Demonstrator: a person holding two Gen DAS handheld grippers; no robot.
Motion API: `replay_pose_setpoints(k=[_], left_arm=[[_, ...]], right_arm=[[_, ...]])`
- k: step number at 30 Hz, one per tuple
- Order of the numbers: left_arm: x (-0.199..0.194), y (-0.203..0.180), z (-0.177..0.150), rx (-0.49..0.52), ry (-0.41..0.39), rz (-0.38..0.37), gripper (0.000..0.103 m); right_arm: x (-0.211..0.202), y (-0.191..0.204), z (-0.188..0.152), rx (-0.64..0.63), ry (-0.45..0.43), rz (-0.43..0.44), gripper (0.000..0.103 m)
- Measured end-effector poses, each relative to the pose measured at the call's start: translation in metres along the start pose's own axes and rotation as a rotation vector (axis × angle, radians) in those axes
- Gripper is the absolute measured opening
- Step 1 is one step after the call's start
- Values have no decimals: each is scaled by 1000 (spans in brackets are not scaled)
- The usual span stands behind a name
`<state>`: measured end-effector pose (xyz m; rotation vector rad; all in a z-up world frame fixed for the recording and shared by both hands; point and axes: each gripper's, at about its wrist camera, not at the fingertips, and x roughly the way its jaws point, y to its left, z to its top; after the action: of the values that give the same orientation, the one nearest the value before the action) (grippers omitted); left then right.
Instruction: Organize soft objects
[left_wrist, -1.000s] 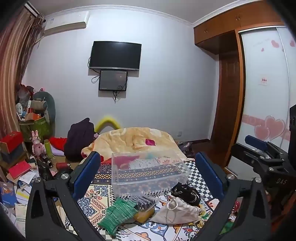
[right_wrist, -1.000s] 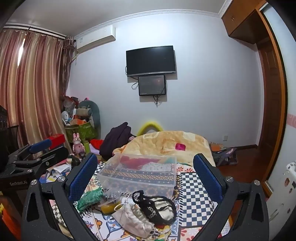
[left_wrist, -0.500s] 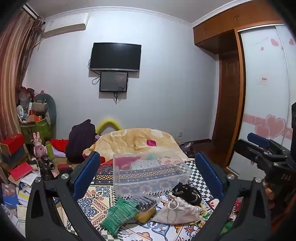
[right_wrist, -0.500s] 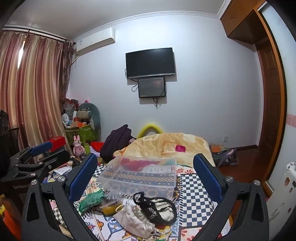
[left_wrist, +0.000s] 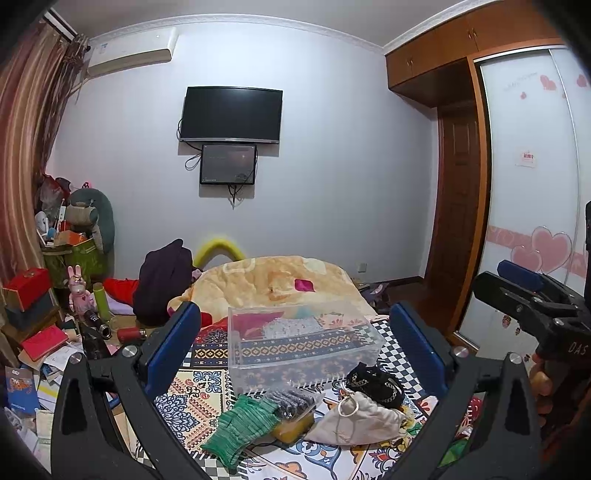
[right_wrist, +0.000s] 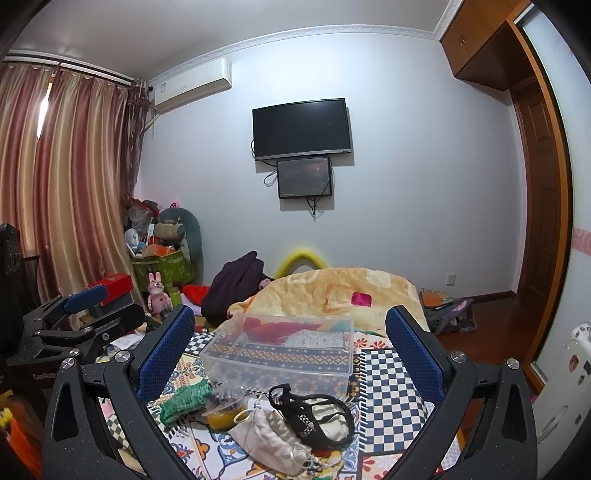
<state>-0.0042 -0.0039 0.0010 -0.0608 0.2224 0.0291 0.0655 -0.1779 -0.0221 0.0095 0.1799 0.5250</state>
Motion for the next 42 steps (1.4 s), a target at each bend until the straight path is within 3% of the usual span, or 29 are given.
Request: replay_pose_setpoints(k=[42], left_arm=[[-2, -2, 1, 10, -5, 2, 103]], right_arm=[[-3, 1, -3, 5, -17, 5, 103]])
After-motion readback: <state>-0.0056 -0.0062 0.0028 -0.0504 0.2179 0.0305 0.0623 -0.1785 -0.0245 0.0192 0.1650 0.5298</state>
